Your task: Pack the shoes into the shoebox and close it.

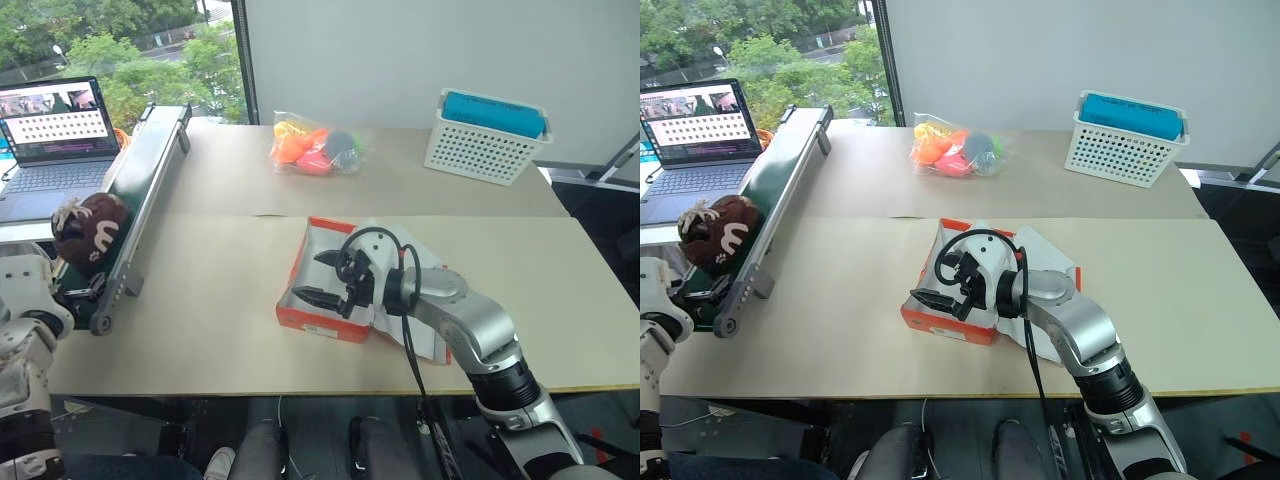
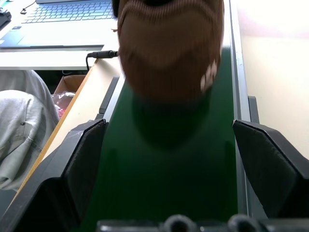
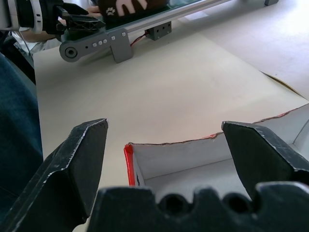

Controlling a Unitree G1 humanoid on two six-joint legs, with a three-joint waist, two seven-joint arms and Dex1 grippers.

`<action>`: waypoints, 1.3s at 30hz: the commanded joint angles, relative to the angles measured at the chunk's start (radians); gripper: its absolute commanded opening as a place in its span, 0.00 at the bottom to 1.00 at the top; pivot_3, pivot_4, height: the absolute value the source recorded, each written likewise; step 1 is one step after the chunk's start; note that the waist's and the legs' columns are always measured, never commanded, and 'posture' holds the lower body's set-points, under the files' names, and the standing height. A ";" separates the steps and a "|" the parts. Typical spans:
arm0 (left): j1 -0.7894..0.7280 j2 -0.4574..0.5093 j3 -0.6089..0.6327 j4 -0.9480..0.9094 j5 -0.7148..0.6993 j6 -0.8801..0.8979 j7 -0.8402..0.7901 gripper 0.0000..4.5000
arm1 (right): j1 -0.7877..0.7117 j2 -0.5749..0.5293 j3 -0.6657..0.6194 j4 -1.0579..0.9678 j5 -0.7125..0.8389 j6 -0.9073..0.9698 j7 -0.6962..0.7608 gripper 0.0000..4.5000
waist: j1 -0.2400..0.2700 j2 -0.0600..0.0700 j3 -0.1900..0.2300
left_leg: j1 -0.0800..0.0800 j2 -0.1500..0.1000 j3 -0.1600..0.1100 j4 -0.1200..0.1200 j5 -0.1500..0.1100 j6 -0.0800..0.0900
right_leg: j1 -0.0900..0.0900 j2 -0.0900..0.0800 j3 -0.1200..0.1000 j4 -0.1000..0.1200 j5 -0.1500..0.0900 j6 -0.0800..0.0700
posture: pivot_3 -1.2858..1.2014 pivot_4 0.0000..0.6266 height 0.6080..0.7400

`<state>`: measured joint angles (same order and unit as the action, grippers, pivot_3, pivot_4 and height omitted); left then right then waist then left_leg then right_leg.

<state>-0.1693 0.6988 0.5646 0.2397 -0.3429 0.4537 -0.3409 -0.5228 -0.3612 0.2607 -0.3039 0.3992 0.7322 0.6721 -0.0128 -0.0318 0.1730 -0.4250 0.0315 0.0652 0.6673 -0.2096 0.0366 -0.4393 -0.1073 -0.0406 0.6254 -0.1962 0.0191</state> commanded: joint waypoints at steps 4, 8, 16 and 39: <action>-0.068 -0.017 0.013 0.037 -0.012 -0.030 0.024 1.00 | -0.004 0.009 -0.030 -0.027 0.008 -0.013 -0.011 0.99 | 0.001 0.000 0.000 | 0.000 0.000 0.000 0.000 0.000 0.000 | 0.000 0.000 0.000 0.000 0.000 0.000 | 0.52 0.24 1.00; -0.100 -0.088 -0.023 -0.006 -0.035 0.015 0.048 0.94 | -0.009 0.014 -0.034 -0.024 0.006 -0.015 -0.016 1.00 | 0.010 -0.001 0.000 | 0.000 0.000 0.000 0.000 0.000 0.000 | 0.001 0.000 0.000 0.000 0.000 0.000 | 0.52 0.24 1.00; -0.180 -0.218 -0.009 -0.257 -0.210 0.109 0.054 0.70 | -0.030 0.011 -0.065 -0.021 0.017 -0.009 -0.022 1.00 | 0.050 -0.003 -0.001 | -0.001 -0.001 -0.001 0.002 0.001 -0.001 | 0.003 -0.001 -0.002 0.000 0.000 0.001 | 0.52 0.24 1.00; -0.225 -0.494 -0.368 -0.572 -0.446 0.259 0.062 0.70 | -0.419 0.504 -0.601 0.371 0.545 0.393 -0.691 1.00 | -0.003 -0.007 -0.001 | -0.004 0.002 -0.001 0.004 0.001 0.000 | 0.001 0.010 0.001 0.001 0.004 -0.001 | 0.52 0.24 1.00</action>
<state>-0.3541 0.2121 0.2120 -0.2832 -0.7676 0.7528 -0.2403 -0.9042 0.0903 -0.3361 0.0554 0.9481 1.1635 0.0183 -0.0155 -0.0390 0.1719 -0.4287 0.0336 0.0639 0.6709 -0.2085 0.0362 -0.4385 -0.0976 -0.0393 0.6259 -0.1925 0.0178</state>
